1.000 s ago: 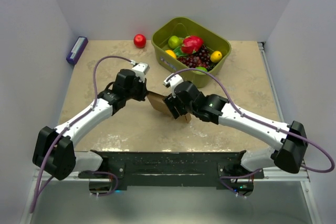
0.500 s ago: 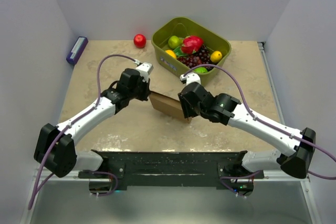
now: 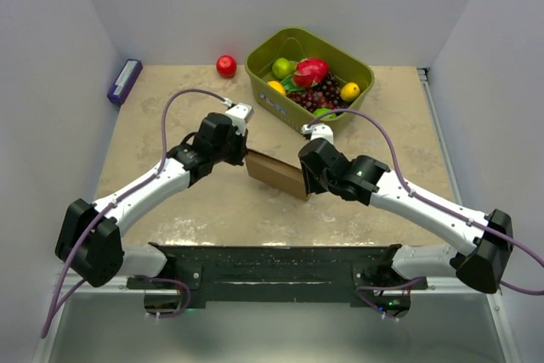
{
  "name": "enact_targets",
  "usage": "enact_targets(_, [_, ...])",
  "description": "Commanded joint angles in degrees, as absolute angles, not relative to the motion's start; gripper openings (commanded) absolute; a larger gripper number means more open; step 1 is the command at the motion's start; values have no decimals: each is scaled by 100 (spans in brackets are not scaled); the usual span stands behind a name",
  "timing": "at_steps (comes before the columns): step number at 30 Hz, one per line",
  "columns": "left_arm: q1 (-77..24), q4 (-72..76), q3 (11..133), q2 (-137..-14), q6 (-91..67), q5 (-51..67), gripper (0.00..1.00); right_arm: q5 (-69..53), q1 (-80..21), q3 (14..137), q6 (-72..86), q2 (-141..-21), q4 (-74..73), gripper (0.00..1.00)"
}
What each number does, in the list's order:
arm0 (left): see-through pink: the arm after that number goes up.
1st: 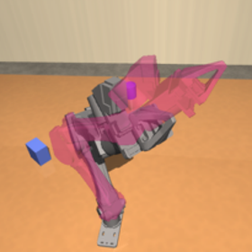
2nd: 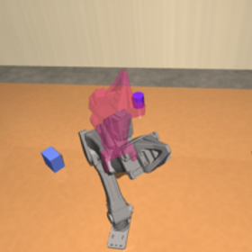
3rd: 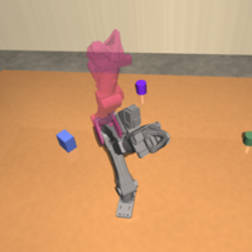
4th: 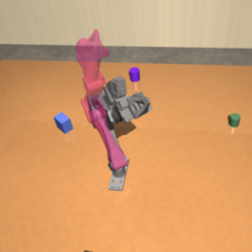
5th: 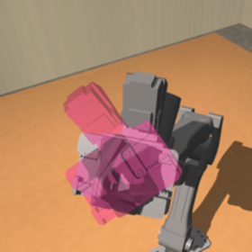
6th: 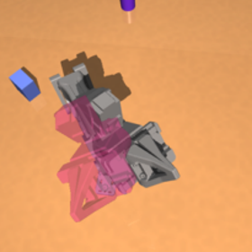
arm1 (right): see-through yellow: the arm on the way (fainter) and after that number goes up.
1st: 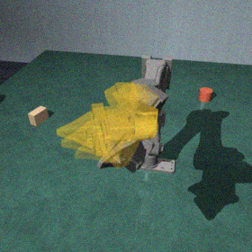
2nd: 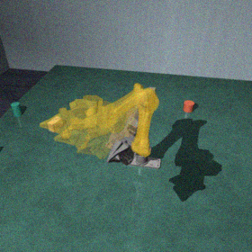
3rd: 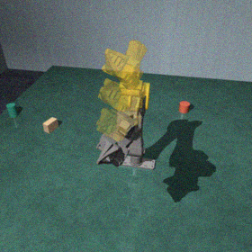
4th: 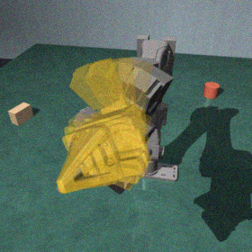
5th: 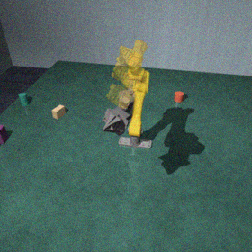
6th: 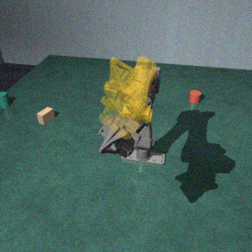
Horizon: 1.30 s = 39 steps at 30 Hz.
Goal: Fold the paper box
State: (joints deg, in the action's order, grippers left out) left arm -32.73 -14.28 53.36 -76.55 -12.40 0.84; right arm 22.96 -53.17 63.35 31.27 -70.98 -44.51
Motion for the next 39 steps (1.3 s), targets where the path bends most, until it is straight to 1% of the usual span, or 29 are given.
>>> enact_targets(1, [-3357,-2109,5282,-7884,-1213,9,0,2330,-5221,6241,3270,-6961,-4210,40])
enact_targets(4, [-3375,-2109,5291,-7884,-1213,18,0,2163,-5045,6118,3208,-6952,-4008,39])
enact_targets(10, [-3428,-2109,5309,-7893,-1213,18,0,1995,-4860,5959,3173,-6970,-3841,33])
enact_targets(14, [-3463,-2109,5309,-7884,-1187,-140,0,1864,-4764,5871,3155,-6908,-3657,27])
enact_targets(17, [-3507,-2109,5309,-7893,-1152,-193,0,1784,-4702,5845,3138,-6899,-3586,21])
enact_targets(18, [-3524,-2109,5300,-7884,-1151,-219,0,1715,-4659,5827,3129,-6899,-3569,18])
enact_targets(19, [-3551,-2118,5300,-7892,-1134,-246,0,1662,-4632,5801,3129,-6882,-3551,17])
enact_targets(23, [-3630,-2145,5282,-7910,-1090,-412,0,1424,-4483,5731,3120,-6786,-3437,17])
enact_targets(27, [-3700,-2180,5282,-7928,-1072,-571,0,1257,-4298,5652,3103,-6698,-3419,24])
enact_targets(32, [-3744,-2206,5300,-7954,-1072,-668,0,1239,-4263,5660,3103,-6609,-3463,26])
enact_targets(35, [-3762,-2215,5309,-7963,-1063,-712,0,1222,-4254,5651,3094,-6592,-3454,24])
enact_targets(38, [-3788,-2215,5309,-7963,-1055,-738,0,1152,-4245,5608,3085,-6609,-3384,19])
enact_targets(39, [-3797,-2224,5309,-7972,-1055,-738,0,1064,-4236,5581,3085,-6618,-3349,15])
